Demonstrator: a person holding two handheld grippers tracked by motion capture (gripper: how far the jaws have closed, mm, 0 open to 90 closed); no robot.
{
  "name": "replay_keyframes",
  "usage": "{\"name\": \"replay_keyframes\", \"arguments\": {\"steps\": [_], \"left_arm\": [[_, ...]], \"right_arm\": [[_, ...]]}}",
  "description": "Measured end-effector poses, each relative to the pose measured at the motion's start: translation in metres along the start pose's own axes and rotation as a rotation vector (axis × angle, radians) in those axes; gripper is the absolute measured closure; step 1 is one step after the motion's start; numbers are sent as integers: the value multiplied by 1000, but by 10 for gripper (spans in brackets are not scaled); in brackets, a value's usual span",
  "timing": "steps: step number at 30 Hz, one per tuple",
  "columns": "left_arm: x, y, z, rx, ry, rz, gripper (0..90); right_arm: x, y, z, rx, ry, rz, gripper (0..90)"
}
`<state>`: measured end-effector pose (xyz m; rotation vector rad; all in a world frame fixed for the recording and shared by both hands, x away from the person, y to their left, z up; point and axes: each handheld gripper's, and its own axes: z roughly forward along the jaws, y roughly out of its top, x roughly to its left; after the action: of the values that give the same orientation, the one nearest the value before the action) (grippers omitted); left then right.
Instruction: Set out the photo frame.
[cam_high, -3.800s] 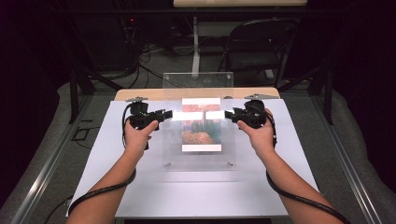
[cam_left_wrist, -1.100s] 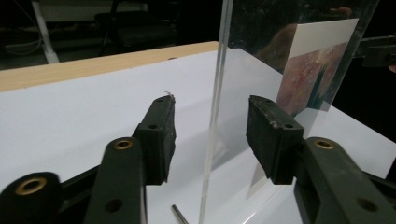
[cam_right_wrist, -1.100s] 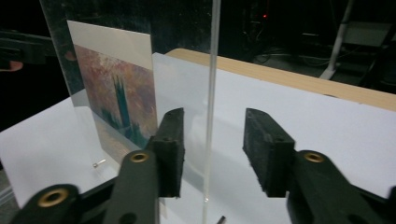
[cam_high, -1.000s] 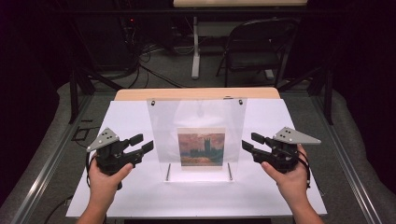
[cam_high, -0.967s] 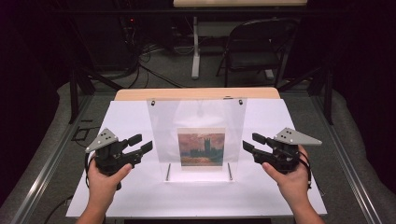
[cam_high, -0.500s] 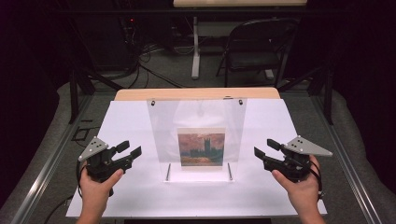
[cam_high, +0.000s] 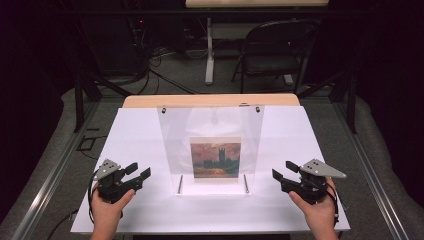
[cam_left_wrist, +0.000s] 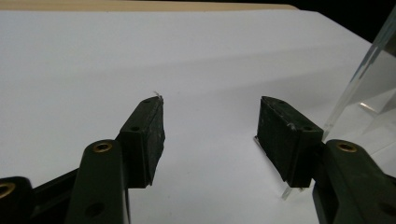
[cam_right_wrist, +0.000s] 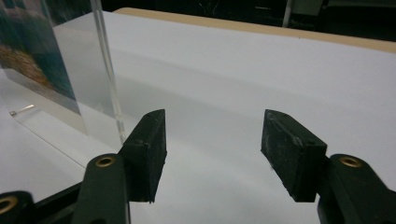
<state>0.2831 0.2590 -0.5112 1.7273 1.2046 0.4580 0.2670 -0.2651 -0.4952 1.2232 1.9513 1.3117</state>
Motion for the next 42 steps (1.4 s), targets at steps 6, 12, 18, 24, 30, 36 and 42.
{"name": "replay_keyframes", "arguments": {"steps": [6,12,18,24,30,36,42], "left_arm": [[-1,-12,12,29,-6,28,414],[-9,-18,20,49,-28,96,413],[-15,-22,29,85,-61,116,413],[-16,-23,32,116,-62,126,413],[-15,-24,35,129,-75,112,412],[-15,-25,36,139,-87,109,409],[-14,-25,37,145,-90,95,402]], "right_arm": [[0,-15,9,14,8,9,396],[5,-27,21,57,22,-11,400],[9,-34,31,131,43,-23,397],[7,-38,37,165,60,-10,397],[5,-40,40,183,77,7,397],[-1,-41,40,180,85,49,398],[-1,-42,40,179,91,65,398]]}}
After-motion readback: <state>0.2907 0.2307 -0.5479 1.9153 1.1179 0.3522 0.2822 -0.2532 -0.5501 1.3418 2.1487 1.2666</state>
